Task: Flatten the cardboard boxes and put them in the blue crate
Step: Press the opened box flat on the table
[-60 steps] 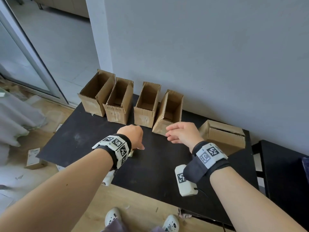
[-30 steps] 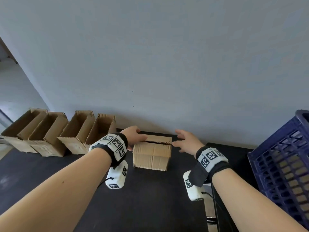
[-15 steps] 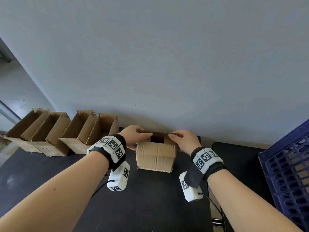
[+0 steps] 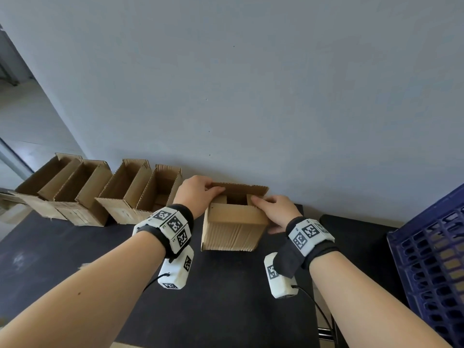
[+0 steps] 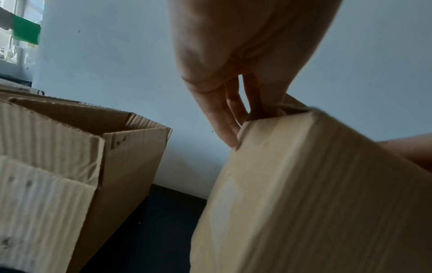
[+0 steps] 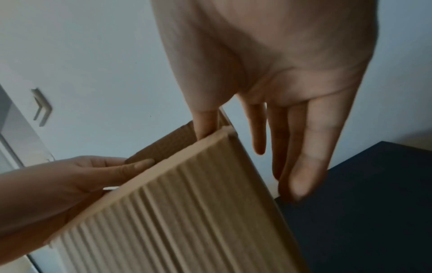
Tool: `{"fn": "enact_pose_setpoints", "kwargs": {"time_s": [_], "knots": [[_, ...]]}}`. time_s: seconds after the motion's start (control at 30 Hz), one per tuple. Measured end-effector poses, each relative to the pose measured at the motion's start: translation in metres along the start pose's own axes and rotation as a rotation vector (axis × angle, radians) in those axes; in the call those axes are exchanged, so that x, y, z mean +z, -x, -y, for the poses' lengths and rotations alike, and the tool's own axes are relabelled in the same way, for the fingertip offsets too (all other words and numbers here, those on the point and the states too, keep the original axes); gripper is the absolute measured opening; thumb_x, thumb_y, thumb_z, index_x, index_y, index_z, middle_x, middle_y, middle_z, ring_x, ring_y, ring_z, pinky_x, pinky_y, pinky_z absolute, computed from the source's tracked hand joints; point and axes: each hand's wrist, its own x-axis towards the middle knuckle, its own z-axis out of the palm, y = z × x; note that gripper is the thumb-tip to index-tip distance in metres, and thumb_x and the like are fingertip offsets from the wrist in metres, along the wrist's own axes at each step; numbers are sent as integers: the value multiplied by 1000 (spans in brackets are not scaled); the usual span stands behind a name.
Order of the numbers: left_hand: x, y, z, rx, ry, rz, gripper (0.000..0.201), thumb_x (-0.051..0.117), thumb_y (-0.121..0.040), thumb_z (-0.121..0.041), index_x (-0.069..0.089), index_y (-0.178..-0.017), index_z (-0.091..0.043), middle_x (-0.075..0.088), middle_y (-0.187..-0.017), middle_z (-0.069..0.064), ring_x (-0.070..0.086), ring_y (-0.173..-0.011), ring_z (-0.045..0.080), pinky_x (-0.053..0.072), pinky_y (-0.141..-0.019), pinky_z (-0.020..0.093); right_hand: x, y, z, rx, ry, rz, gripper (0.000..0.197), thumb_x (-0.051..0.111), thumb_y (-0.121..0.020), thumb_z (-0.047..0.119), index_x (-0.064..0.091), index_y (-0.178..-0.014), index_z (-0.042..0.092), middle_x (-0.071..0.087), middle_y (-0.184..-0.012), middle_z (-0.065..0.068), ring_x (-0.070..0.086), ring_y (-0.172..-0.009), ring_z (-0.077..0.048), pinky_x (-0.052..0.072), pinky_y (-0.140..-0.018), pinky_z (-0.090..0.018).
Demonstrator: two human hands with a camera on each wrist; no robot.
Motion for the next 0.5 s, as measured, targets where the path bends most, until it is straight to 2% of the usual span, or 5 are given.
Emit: {"fn": "enact_pose_setpoints", "kwargs": {"time_s": [0.1,0.23,0.3,0.37,0.5], "knots": [[1,7,-1,25,9,-58,29,57,-92,-36,70,-95,-9,70,-92,5,63,-88,19,52,-78,34,-2,13,5,114,-64,136,59,58,-85,56,49,-127,15,48,-118,-4,62,-102,-32,59,-77,-41],[1,13,-1,33,11,-87,27,57,-92,-35,70,-98,-13,69,-94,2,62,-89,18,51,-77,30,0,23,10,100,-200,163,50,67,-86,32,51,-128,11,49,-132,-9,54,-105,-24,58,-80,-41],[1,15,-1,23,21,-110,28,58,-91,-35,70,-95,-10,69,-92,5,63,-88,20,52,-78,33,0,26,9,76,-293,179,62,69,-85,17,41,-139,10,44,-139,-9,49,-106,-20,57,-82,-39],[0,17,-1,10,43,-135,29,59,-91,-35,69,-94,-8,68,-92,7,62,-88,22,51,-78,34,0,27,8,42,-314,196,74,69,-83,3,31,-146,12,41,-143,-10,54,-110,-22,56,-85,-36],[2,21,-7,22,51,-149,30,60,-90,-36,69,-91,-7,68,-91,8,61,-87,23,50,-77,34,1,29,4,20,-269,220,86,68,-76,-14,30,-147,17,45,-140,-13,60,-111,-31,56,-87,-37]]}}
